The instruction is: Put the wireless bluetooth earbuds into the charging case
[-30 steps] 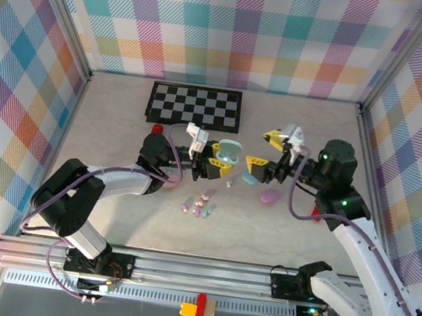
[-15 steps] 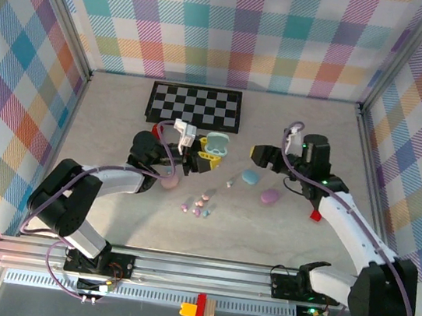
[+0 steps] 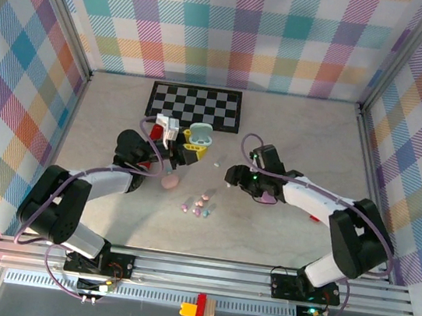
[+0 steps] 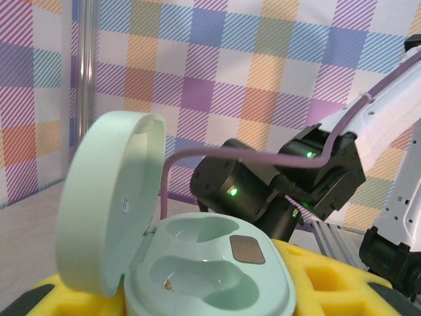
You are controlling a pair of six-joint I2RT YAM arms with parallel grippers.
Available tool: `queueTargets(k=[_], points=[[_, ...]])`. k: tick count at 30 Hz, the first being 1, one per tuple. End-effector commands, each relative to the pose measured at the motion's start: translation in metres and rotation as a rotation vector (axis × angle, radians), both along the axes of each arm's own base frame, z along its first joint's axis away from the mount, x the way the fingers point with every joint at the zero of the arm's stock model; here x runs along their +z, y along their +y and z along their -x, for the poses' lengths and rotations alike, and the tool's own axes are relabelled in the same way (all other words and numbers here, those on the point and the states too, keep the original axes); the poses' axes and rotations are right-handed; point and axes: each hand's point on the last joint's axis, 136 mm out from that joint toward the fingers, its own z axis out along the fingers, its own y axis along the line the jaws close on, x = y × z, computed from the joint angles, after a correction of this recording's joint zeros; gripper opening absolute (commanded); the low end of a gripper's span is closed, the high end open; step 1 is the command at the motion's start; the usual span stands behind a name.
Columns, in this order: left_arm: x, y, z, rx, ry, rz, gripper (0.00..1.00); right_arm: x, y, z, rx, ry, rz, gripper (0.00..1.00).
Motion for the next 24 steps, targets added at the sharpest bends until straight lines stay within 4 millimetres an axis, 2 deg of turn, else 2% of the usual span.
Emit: queueTargets(k=[1, 5, 13, 24], points=[[0.013, 0.008, 0.008, 0.012, -0.084, 0.018, 0.32, 0.004, 0.012, -0.013, -0.015, -0.001, -0.026, 0.62], [0.012, 0.012, 0.007, 0.021, -0.068, 0.020, 0.32, -0.007, 0.012, -0.018, -0.012, 0.007, 0.004, 0.57], [0.011, 0.015, 0.008, 0.030, -0.064, 0.020, 0.33, -0.023, 0.024, -0.024, 0.027, 0.046, 0.005, 0.55], [0.004, 0.025, 0.003, 0.062, -0.043, 0.014, 0.33, -0.033, 0.030, -0.030, 0.072, 0.048, 0.025, 0.53]])
